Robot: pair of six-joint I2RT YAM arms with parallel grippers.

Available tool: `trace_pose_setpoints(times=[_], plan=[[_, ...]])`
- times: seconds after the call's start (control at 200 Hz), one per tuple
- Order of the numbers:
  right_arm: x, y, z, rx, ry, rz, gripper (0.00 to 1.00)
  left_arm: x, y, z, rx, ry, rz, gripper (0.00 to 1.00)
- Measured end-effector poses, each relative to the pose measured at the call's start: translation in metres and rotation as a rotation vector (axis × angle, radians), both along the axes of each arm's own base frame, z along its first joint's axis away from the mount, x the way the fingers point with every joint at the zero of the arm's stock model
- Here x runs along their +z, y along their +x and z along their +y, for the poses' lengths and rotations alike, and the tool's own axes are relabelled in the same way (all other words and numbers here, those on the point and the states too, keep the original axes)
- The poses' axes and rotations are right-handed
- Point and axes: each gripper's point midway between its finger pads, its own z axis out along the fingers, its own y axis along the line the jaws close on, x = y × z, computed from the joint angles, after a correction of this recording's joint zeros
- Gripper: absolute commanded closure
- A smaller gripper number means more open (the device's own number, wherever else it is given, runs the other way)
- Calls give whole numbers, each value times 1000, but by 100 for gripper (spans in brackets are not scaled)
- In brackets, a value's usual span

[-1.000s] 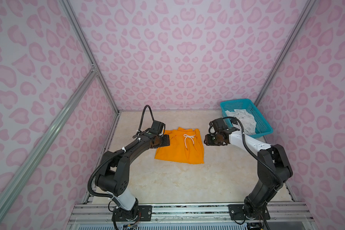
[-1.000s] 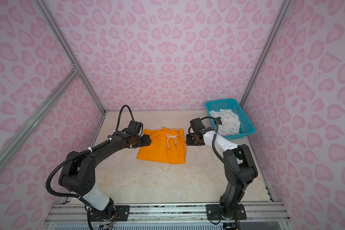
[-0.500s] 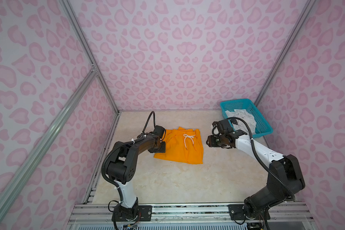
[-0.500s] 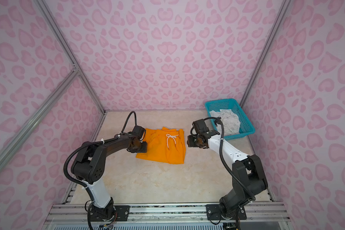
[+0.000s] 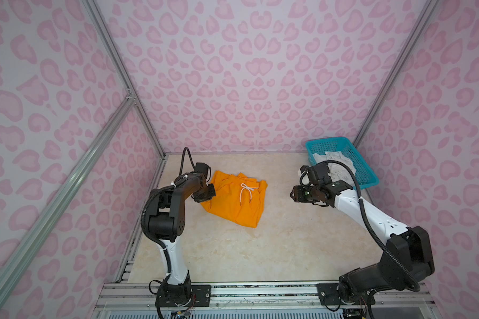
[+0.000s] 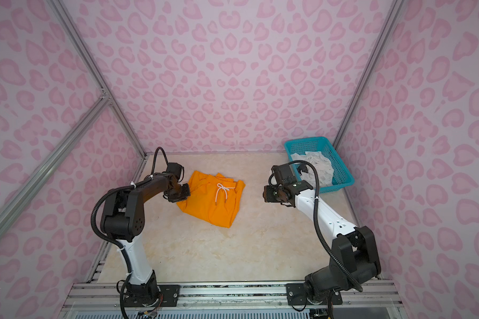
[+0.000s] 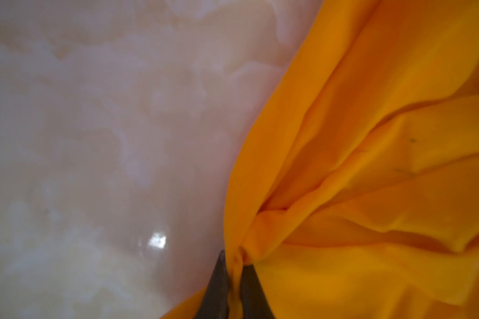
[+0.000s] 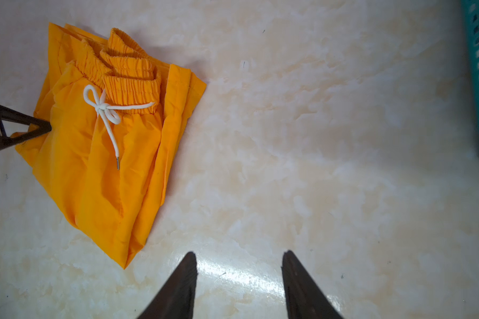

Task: Fold and stack the mixed laundry pile

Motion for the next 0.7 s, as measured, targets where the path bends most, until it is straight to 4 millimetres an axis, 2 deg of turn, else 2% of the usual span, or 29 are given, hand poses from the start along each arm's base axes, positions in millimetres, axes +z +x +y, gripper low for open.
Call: trace_pose_setpoints(times=[0.16,0.445,0.555,0.705], plan=[[4,-5,-6,-6,-1,-8,49,8,40,37,71,-15,-25,91],[5,-18,-15,-16,-2,-2,49,18,106,132,260,-42,-103,91],[4,-20,-15,-12,6,1,50,19,114,166,333,-38,-114,90],[3,-24,-14,-12,22,7,50,24,107,214,442,-18,-124,89]])
